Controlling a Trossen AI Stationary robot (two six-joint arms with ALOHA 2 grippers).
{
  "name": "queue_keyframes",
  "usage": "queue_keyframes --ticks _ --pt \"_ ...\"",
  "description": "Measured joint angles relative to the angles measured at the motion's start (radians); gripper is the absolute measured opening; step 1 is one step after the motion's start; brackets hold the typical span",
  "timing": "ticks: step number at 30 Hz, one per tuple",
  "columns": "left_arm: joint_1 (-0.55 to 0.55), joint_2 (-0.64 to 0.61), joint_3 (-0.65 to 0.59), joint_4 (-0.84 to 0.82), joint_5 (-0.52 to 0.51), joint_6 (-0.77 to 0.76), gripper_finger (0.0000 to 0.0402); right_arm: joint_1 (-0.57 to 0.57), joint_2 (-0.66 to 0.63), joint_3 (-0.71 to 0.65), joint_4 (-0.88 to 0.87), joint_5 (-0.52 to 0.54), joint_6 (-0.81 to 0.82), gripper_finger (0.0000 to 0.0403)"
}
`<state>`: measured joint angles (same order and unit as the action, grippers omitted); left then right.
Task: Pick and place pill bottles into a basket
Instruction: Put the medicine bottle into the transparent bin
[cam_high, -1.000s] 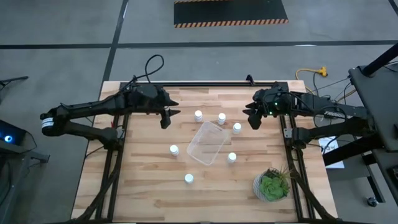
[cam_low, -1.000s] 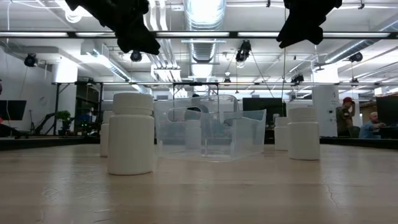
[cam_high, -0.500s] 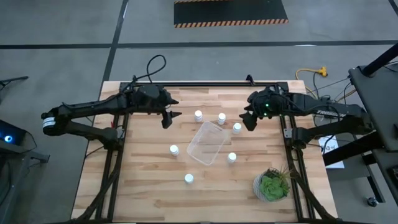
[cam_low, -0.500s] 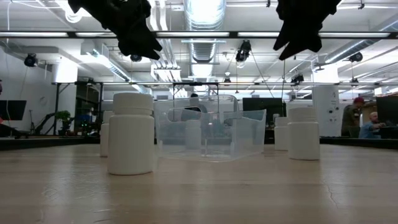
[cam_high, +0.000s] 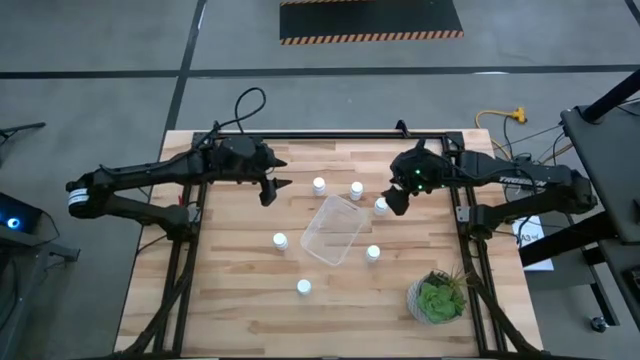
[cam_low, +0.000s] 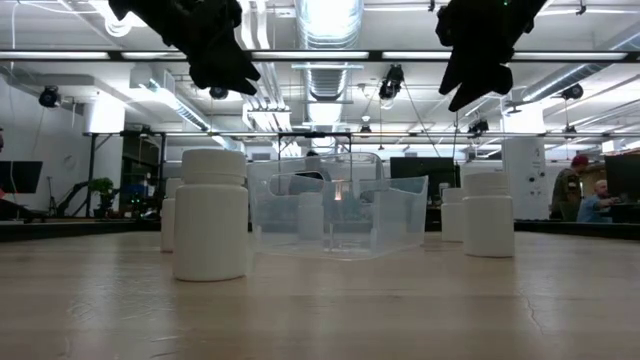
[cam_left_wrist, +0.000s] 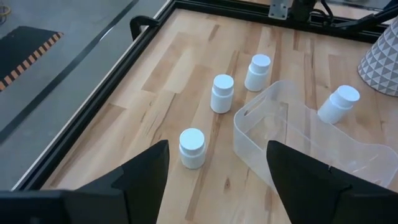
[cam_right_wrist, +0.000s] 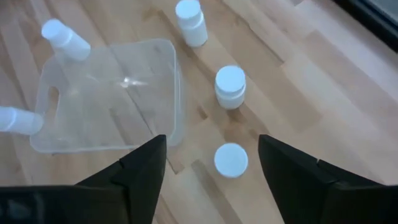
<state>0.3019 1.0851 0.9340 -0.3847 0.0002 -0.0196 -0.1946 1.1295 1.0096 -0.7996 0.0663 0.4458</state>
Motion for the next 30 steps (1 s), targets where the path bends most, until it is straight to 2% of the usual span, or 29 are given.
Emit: queue_keyframes --ticks 10,14,20,30 --pt "0.0 0.001 -0.002 0.0 0.0 0.0 0.0254 0.0 0.052 0.0 -0.03 0.0 -0.037 0.0294" --pt "-0.001 0.001 -0.006 0.015 0.018 -0.026 0.0254 0.0 0.071 0.0 -0.036 -0.002 -0.05 0.0292" --pt "-0.002 0.001 -0.02 0.037 0.199 -0.012 0.0254 0.0 0.077 0.0 -0.035 -0.015 -0.06 0.0288" --pt "-0.002 0.002 -0.09 0.004 0.19 -0.003 0.0254 0.0 0.093 0.0 -0.043 -0.018 -0.064 0.0286"
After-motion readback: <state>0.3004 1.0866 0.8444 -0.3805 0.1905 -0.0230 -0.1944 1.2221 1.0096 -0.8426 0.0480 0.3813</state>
